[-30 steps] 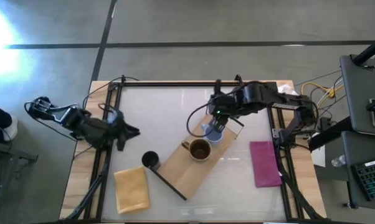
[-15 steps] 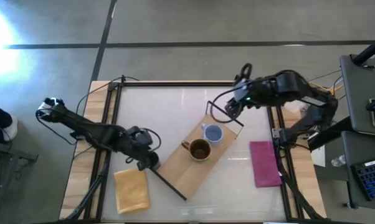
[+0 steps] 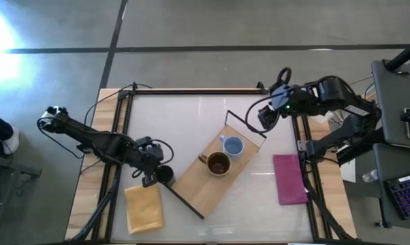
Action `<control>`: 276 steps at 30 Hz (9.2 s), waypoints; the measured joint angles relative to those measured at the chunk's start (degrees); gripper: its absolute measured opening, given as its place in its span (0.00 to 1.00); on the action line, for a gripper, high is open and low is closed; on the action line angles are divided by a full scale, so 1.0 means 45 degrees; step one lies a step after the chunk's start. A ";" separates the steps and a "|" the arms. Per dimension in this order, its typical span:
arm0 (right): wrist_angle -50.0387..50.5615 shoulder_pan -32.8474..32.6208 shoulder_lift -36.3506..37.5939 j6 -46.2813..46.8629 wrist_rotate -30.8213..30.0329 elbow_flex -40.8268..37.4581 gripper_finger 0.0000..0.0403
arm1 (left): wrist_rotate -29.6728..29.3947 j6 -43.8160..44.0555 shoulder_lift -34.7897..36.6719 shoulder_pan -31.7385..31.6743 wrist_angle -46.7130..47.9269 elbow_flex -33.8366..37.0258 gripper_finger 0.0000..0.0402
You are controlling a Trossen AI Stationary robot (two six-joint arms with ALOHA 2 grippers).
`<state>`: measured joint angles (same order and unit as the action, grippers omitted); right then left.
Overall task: Stack small to large cups/mugs on shelf
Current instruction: Put the black cup on the shelf
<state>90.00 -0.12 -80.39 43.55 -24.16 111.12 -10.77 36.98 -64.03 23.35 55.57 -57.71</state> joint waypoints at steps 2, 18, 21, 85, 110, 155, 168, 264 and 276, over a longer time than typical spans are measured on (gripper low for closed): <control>0.0004 0.0000 0.0092 -0.0005 0.0005 -0.0365 0.60 | 0.0065 -0.0080 -0.0029 0.0000 0.0100 0.0000 0.19; -0.0064 0.0000 0.0517 -0.0018 0.0011 -0.2422 0.60 | 0.0193 -0.0091 -0.1153 -0.0031 -0.0055 0.0331 0.19; -0.0064 0.0000 0.0522 -0.0086 0.0010 -0.2381 0.60 | 0.0128 -0.0066 -0.1298 -0.0065 -0.0080 0.0364 0.19; 0.0004 0.0009 0.0939 -0.0508 -0.0651 -0.2296 0.59 | 0.3129 0.2416 -0.1392 0.0811 -0.2931 0.0617 0.19; 0.0004 0.0010 0.0939 -0.0728 -0.0651 -0.2294 0.59 | 0.3134 0.2727 -0.0730 0.0850 -0.2567 0.0481 0.19; 0.0004 0.0010 0.0939 -0.0101 -0.0646 -0.2422 0.59 | 0.1918 0.1955 -0.0964 0.0908 -0.0719 0.0988 0.19; 0.0004 0.0010 0.0939 -0.0004 -0.0646 -0.2442 0.59 | 0.2605 0.1995 -0.2001 0.0899 -0.0679 0.0966 0.05; 0.0004 -0.0254 0.0447 -0.0128 0.0510 -0.3714 0.59 | 0.2409 0.3393 -1.0530 -0.1391 0.3972 -1.1415 0.00; 0.0004 -0.0253 0.0651 -0.0164 0.0500 -0.3714 0.59 | 0.2368 0.3518 -1.0530 -0.1360 0.4240 -1.1415 0.00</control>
<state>90.02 -1.26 -77.46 42.81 -21.91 94.41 -0.11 52.81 -111.42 17.23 74.65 -109.08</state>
